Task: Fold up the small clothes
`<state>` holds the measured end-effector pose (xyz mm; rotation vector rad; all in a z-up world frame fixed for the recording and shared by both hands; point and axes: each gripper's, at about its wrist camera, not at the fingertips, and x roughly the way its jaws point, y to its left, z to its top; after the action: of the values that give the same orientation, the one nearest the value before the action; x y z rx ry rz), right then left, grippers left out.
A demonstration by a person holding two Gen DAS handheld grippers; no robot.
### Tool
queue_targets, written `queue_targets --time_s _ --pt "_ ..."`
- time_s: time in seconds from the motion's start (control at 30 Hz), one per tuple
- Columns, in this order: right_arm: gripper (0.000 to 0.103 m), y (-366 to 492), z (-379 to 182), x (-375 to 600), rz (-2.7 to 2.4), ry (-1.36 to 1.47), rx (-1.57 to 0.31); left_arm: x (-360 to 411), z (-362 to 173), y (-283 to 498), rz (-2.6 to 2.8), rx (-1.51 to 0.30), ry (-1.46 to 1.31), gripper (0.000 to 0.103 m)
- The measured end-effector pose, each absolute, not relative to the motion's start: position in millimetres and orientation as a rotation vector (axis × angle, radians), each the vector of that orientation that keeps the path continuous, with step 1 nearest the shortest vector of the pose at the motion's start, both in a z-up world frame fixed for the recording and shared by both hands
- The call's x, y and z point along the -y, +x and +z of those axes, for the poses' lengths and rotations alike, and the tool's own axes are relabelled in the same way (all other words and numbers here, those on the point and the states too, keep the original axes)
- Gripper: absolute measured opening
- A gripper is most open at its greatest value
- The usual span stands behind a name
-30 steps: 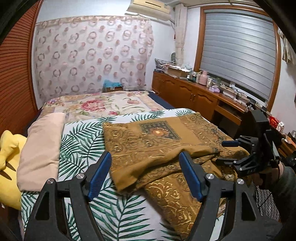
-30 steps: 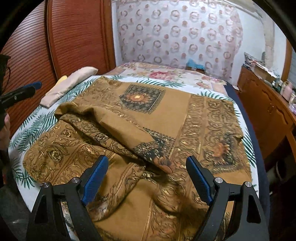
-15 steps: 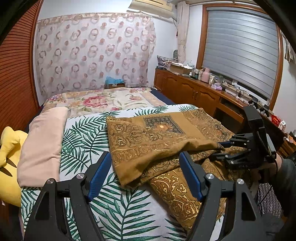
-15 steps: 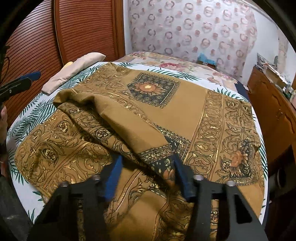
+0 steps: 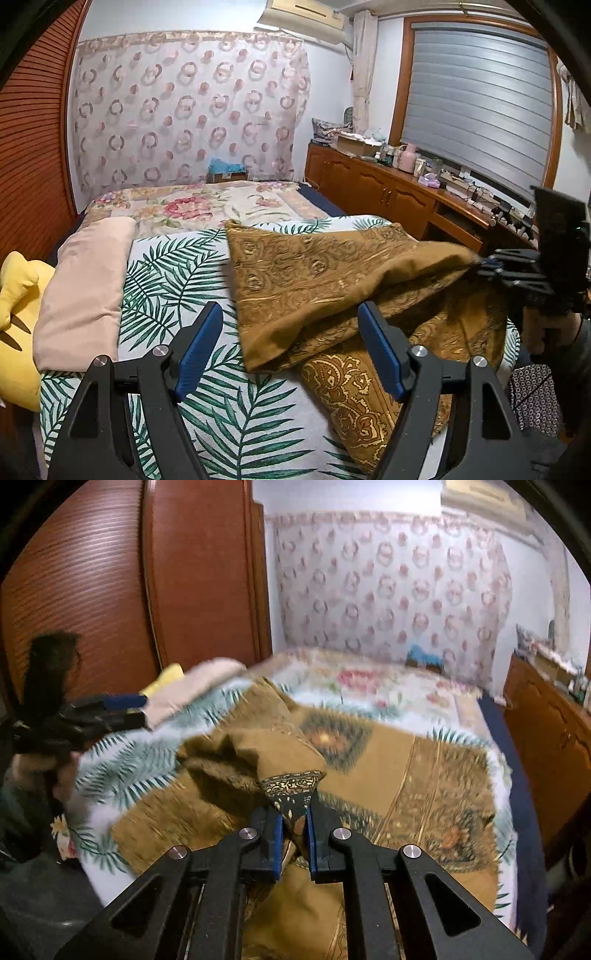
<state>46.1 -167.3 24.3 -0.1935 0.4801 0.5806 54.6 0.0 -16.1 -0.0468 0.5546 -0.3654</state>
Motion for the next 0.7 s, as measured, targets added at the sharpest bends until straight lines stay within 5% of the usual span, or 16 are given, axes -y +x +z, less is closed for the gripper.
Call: queue_targets --time_s 0.33,0.7 --pt "0.01 8.0 41.7 216.4 0.441 -0.19 -0.443 6.2 -16.1 51.4 -0.377 -0.549 -0.042 0.076" --pt "0.014 3.4 -17.5 254.7 0.268 -0.149 -0.641 17.9 -19.8 52.3 -0.403 -0.563 -0.024 0.076"
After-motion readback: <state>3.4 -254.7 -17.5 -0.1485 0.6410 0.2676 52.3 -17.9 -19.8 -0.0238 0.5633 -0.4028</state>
